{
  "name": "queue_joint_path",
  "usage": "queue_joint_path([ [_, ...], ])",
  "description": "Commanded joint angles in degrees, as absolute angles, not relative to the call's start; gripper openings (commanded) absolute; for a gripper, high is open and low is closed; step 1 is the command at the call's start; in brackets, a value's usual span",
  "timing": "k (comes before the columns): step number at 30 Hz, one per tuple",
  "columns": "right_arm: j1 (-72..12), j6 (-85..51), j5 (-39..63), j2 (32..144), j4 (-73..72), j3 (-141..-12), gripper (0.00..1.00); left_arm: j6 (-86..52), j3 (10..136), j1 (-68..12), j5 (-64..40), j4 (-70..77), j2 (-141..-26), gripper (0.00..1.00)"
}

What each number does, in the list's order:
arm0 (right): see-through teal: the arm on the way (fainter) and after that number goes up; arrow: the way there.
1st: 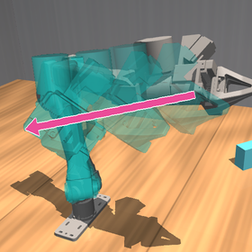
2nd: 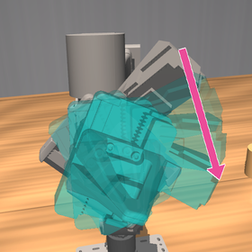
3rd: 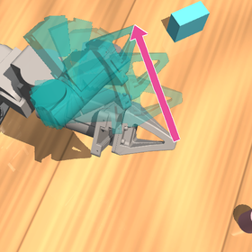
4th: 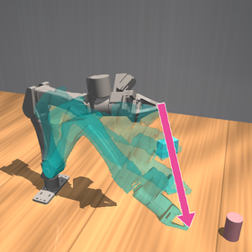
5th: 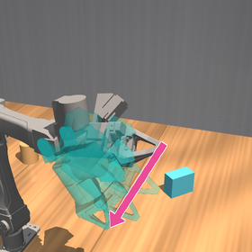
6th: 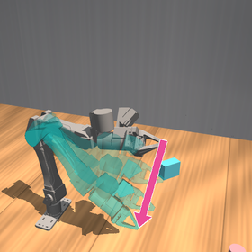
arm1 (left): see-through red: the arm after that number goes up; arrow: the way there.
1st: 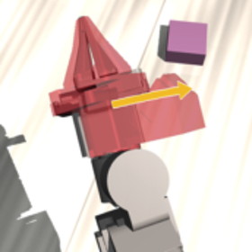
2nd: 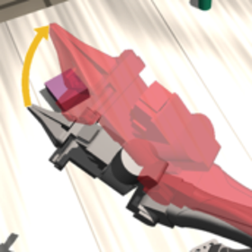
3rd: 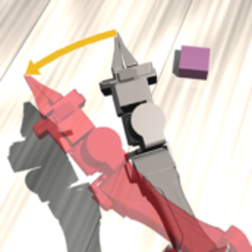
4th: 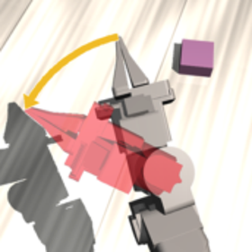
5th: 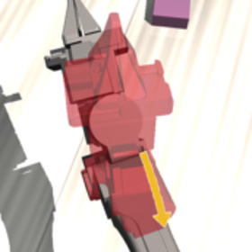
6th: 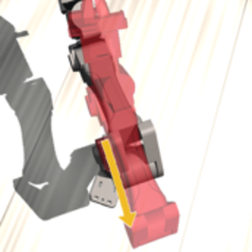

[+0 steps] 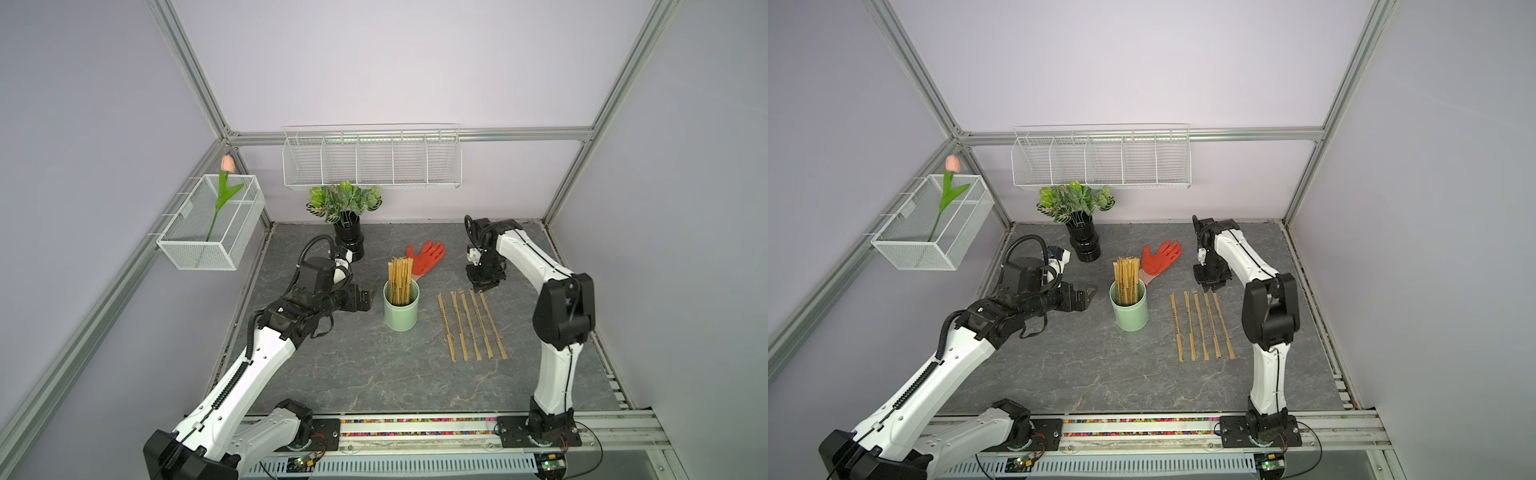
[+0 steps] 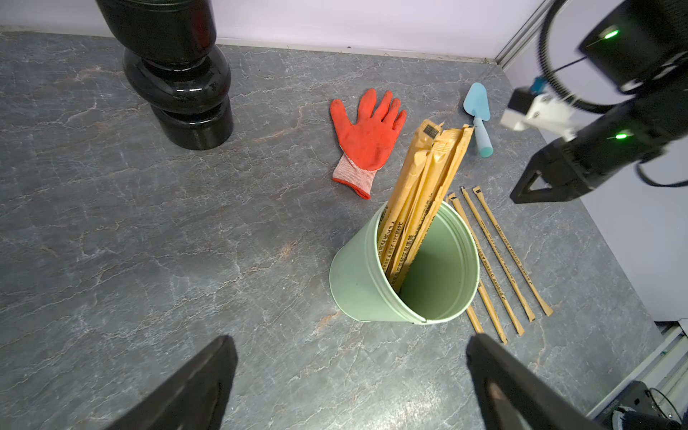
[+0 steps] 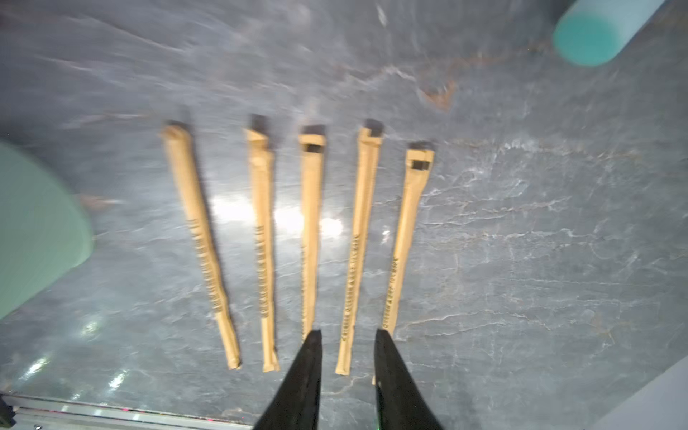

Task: Take the straws out of the storage container
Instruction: Place the straw at the center of the board, then pick up the straw from the container.

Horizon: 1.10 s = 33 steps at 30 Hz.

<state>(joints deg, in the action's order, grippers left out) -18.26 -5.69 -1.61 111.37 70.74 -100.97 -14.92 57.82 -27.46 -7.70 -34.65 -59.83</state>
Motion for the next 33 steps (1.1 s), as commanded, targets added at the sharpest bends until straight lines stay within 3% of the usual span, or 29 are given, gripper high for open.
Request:
queue_joint_path([
  [1, -22.7, -8.4, 2.1, 101.1, 60.7, -97.2, 0.33, -14.4, 58.3, -27.8, -7.2, -35.2, -59.2, 1.00],
  [8, -31.1, -11.9, 0.7, 92.3, 52.5, -95.3, 0.39, -14.4, 58.1, -27.8, -6.8, -35.0, -58.9, 1.00],
  [12, -35.3, -12.8, 1.5, 91.8, 48.7, -93.9, 0.38, -14.3, 58.1, -27.8, -6.7, -35.0, -59.0, 1.00],
  [19, -38.5, -14.5, 4.5, 96.8, 45.0, -93.9, 0.29, -14.5, 58.1, -27.8, -6.7, -35.0, -59.0, 1.00],
  [33, -39.9, -16.1, 6.4, 105.3, 44.6, -98.4, 0.28, -14.4, 58.2, -27.8, -6.8, -35.1, -59.0, 1.00],
])
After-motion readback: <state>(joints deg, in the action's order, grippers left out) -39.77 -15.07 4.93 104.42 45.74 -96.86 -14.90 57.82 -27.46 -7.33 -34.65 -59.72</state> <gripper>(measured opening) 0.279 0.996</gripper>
